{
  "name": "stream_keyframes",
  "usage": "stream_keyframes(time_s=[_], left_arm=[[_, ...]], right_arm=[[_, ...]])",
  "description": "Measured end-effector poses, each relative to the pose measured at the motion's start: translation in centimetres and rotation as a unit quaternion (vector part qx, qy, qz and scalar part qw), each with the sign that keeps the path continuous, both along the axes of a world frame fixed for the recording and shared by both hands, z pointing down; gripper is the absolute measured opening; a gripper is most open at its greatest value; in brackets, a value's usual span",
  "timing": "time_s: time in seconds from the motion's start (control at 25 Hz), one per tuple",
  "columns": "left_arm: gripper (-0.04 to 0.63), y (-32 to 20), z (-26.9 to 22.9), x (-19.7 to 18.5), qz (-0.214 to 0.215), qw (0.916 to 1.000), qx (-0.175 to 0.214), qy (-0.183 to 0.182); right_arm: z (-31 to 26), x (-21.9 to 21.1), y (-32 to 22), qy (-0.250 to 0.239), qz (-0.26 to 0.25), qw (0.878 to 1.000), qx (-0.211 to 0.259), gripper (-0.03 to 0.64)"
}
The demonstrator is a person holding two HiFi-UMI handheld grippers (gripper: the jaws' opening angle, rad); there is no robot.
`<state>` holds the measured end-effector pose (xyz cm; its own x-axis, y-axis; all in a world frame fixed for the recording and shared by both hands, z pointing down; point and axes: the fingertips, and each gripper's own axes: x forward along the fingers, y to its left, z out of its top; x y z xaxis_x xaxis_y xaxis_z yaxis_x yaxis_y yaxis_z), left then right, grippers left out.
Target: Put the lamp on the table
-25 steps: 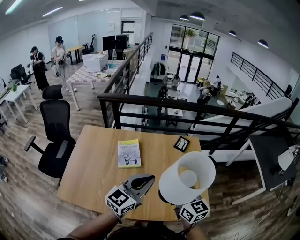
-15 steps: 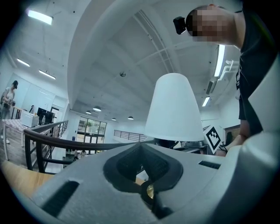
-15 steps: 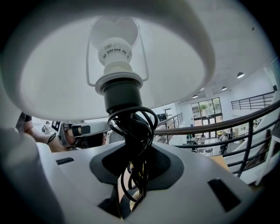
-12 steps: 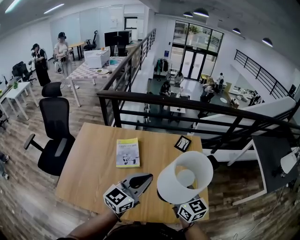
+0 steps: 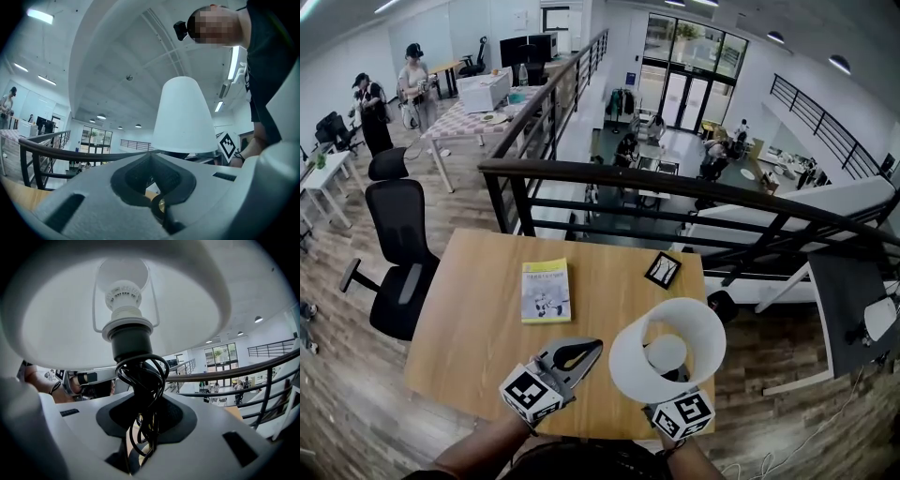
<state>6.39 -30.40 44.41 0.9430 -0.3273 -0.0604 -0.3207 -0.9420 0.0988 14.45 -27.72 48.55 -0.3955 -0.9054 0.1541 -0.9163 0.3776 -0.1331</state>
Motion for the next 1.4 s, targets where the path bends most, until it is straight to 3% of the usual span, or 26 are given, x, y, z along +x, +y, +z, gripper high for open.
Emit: stream_keyframes(time_s=[0.12,0.28,0.68,1.24,1.4], left_arm=[[0.008,-1.3,0.9,0.5,0.001,0.9999,-0.011,-0.005],[0.008,-2.7,2.8,1.1,0.001,0.9999,0.007,-0.014],[0.008,-4.6,5.5,3.1,-0.004,0.9992,-0.032,-0.021],[0.008,-6.3,9.7,4.6,-0.023,0.9986,-0.037,-0.030],[0.008,-6.6,10.7,4.8,-0.033,0.9972,-0.056,-0.038]], right_arm=[[0.8,0.3,-1.0,0.005,-0.007,1.000,0.000,0.112],[2.4,0.6,-1.7,0.007,-0.011,1.000,-0.009,0.112],[7.4,1.8,-3.2,0.014,-0.021,0.999,-0.027,0.112],[12.1,2.2,-5.0,0.001,-0.061,0.998,-0.019,0.112],[13.8,2.7,-5.2,-0.006,-0.066,0.997,-0.026,0.112]])
